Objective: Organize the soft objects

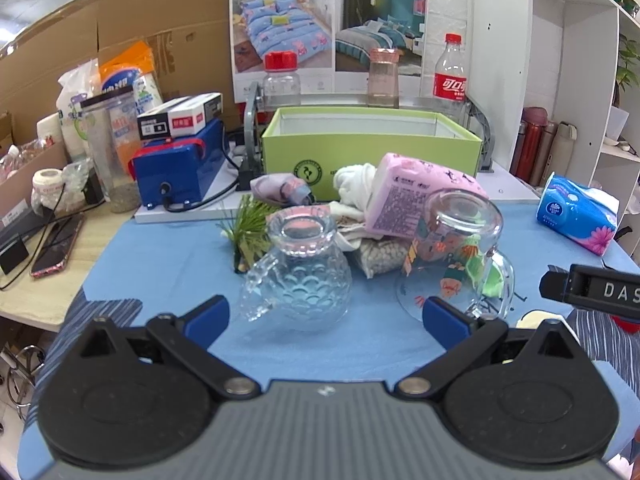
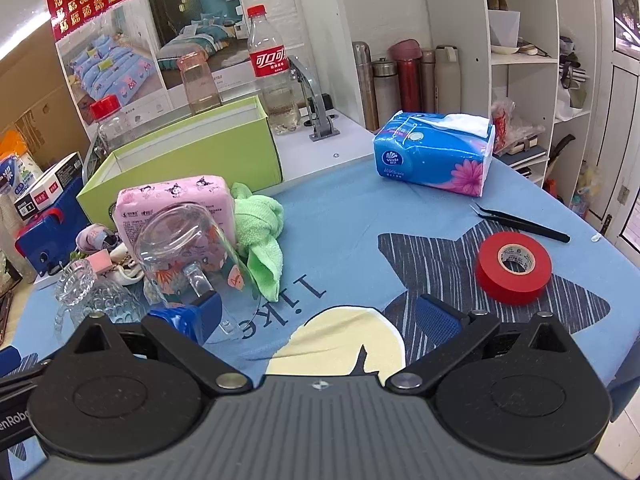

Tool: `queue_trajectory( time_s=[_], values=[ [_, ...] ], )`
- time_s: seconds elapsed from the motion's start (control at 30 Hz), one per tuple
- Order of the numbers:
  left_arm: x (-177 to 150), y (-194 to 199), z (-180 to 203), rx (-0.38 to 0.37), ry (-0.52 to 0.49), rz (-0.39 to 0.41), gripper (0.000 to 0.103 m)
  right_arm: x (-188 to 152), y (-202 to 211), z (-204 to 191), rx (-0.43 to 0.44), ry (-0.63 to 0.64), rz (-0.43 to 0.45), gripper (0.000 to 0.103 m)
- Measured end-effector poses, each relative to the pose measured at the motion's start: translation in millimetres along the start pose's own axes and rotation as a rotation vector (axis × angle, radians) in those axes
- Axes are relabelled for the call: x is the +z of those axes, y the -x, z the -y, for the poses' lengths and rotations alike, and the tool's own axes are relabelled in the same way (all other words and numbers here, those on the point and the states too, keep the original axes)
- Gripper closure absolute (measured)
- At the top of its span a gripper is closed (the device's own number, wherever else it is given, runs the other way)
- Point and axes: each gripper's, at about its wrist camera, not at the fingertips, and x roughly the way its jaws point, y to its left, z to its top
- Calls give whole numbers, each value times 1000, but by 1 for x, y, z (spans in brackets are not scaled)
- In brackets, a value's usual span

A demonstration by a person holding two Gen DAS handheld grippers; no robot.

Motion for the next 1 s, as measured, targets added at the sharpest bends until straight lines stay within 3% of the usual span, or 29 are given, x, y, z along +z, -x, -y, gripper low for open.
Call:
queue_trajectory(
  time_s=[0.53,1.0],
  values=[
    [2,-26,-1,10,0,-53,1,1,-28,-4,-16,18,-58,12],
    [18,-31,-3,10,2,-46,1,14,-32,-10,-31,43,-49,12]
  ],
)
